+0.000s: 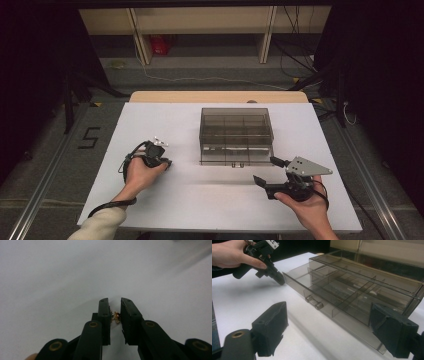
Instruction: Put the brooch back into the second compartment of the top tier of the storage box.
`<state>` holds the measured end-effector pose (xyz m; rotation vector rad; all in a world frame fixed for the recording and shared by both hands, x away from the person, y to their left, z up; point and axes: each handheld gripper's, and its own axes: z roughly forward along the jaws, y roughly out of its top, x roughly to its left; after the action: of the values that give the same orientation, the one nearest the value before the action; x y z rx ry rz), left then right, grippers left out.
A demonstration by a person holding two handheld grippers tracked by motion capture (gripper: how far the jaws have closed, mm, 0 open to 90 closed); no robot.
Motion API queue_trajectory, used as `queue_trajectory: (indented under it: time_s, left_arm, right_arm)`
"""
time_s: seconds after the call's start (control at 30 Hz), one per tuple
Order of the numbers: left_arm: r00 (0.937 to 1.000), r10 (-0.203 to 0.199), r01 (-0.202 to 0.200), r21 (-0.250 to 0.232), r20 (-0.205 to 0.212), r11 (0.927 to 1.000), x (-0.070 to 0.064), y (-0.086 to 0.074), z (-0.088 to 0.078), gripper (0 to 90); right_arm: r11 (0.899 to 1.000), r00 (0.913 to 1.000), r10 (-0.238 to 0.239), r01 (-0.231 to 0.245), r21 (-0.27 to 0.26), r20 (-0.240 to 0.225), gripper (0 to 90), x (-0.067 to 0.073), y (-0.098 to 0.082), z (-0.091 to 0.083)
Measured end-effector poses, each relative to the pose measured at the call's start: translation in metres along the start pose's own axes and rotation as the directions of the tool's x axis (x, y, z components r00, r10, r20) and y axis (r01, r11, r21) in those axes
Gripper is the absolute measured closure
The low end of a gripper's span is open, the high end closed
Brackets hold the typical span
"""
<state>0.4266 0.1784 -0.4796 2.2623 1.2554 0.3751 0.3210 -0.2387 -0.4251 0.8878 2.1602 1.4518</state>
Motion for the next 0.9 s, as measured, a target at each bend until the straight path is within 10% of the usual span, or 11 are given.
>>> queue_trajectory:
  time_s: [0.9]
  left_arm:
    - [0.9997, -0.025, 0.025, -0.033, 0.002, 0.9991, 0.0003, -0.0041, -0.0012, 80.5]
  right_arm:
    - [1.000, 1.0000, -0.001, 0.001, 0.000, -0.001, 17.0, 0.0000, -0.0001, 0.0004]
